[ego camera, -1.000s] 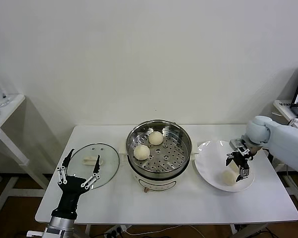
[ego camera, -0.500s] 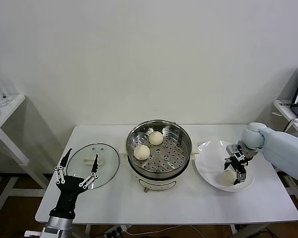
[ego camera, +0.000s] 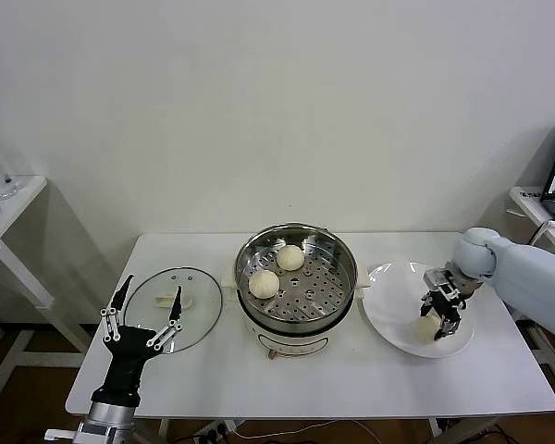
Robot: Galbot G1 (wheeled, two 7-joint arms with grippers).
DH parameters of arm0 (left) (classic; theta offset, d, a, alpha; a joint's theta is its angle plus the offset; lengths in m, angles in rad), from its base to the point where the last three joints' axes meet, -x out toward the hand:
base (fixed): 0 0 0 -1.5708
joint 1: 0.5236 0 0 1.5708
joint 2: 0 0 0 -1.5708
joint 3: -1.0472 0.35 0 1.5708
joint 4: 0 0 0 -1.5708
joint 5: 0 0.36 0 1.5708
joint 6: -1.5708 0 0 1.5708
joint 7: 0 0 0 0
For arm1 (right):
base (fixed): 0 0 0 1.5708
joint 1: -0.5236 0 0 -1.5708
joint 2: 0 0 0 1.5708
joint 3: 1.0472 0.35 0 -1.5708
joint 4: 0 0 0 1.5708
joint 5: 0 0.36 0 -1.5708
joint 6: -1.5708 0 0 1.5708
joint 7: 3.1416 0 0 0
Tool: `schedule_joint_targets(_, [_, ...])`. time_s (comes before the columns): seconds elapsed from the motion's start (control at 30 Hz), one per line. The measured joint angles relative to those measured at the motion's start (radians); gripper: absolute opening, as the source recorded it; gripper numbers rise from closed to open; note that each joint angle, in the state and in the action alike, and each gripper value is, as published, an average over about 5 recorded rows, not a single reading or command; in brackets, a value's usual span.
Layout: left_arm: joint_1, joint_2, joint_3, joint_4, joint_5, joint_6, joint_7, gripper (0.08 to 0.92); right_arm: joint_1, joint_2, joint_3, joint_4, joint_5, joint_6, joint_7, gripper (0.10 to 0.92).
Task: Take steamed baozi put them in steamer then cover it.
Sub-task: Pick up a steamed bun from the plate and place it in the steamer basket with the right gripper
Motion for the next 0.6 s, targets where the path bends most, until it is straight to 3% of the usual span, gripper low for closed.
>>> schedule_joint_targets(0.6, [0.008, 0.015, 0.011, -0.023, -0.001, -0.005, 0.000, 0.823, 0.436, 0.174, -0.139, 0.145, 0.123, 0.241, -0.042, 0.669])
